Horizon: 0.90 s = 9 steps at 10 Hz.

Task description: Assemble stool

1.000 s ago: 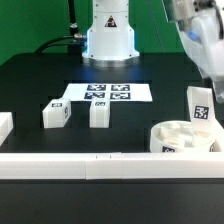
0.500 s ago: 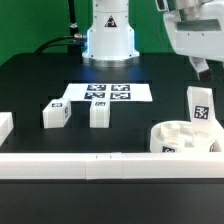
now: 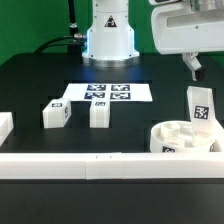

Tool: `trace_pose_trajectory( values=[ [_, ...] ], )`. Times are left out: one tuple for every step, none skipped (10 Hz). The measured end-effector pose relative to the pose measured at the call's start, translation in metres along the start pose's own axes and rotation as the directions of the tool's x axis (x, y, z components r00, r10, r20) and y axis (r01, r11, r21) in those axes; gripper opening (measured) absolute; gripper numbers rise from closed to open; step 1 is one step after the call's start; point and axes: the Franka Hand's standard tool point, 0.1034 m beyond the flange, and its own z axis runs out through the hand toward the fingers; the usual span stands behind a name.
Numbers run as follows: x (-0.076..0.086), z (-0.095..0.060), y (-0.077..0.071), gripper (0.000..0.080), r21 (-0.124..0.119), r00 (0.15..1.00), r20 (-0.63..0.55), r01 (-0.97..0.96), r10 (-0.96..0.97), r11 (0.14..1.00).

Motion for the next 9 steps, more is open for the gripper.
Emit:
trace_pose_trajectory(
  values=[
    [0.0001, 0.0002, 0.0002, 0.0649, 0.0, 0.998, 0.0, 0.059, -0.059, 0.998],
    [0.0003, 0.0003, 0.0005, 0.0649, -0.001, 0.992, 0.0, 0.129, -0.129, 0.992],
    [0.0003, 0.0005, 0.0006, 0.0649, -0.002, 0.977, 0.0, 0.215, -0.215, 0.977],
    [-0.0009, 0.0012, 0.0007, 0.0649, -0.051, 0.918, -0.009, 0.396, -0.397, 0.917],
    [-0.0011, 0.0014, 0.0008, 0.0649, -0.065, 0.854, -0.003, 0.52, -0.521, 0.852],
    [-0.0002, 0.0006, 0.0011, 0.0649, -0.077, 0.78, 0.005, 0.625, -0.626, 0.777],
    [0.0003, 0.0012, 0.002, 0.0649, -0.077, 0.738, 0.011, 0.673, -0.675, 0.735],
    [0.0009, 0.0012, 0.0027, 0.0649, -0.076, 0.696, 0.016, 0.717, -0.718, 0.693],
    [0.0013, 0.0012, 0.0031, 0.0649, -0.076, 0.657, 0.02, 0.752, -0.753, 0.654]
  ],
)
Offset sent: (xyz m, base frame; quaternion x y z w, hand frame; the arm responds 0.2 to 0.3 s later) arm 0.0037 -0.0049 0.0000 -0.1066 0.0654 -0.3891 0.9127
